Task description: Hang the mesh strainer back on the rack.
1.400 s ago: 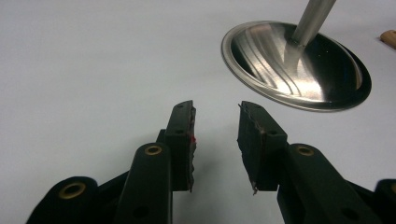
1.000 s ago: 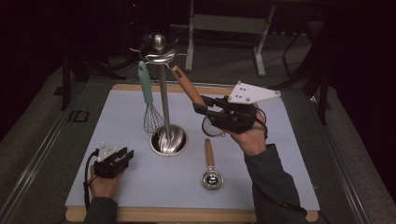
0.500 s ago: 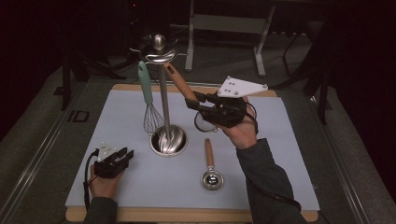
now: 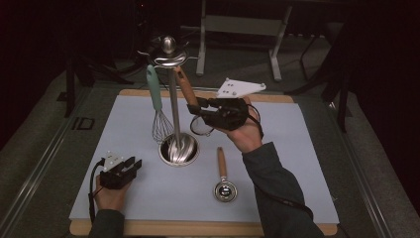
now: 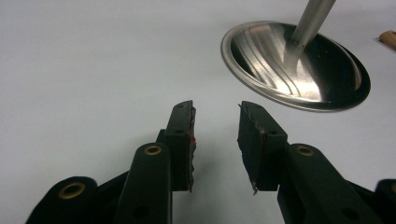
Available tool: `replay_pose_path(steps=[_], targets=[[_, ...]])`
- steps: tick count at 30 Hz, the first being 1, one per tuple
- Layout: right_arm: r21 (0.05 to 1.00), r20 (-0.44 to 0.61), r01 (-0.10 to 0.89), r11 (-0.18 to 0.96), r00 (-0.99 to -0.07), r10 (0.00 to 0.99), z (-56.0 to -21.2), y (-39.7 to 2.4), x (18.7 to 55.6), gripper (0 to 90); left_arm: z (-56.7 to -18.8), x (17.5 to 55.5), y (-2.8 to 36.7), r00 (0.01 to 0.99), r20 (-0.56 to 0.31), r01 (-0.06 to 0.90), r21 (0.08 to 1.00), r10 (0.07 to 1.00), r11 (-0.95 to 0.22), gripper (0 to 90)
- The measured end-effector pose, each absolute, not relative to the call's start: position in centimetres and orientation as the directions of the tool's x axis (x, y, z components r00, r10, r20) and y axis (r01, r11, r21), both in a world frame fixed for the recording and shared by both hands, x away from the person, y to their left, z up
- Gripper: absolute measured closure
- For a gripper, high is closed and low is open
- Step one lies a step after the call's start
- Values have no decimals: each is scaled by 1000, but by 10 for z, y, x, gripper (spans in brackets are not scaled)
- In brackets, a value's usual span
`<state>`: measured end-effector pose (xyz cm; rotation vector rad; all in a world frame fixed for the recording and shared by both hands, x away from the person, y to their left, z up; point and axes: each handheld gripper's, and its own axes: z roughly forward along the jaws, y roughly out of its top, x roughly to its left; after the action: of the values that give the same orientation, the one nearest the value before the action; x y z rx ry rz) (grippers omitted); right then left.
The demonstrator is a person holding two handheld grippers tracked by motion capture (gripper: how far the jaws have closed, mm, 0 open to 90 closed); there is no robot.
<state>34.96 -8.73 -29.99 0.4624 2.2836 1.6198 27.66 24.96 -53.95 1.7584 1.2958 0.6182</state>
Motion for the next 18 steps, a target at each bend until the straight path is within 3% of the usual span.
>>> replay_pose_path(steps=[18], targets=[[938, -25, 122, 326, -910, 413, -305, -57, 362, 709, -539, 277, 250, 344, -90, 517, 849, 935, -109, 662]])
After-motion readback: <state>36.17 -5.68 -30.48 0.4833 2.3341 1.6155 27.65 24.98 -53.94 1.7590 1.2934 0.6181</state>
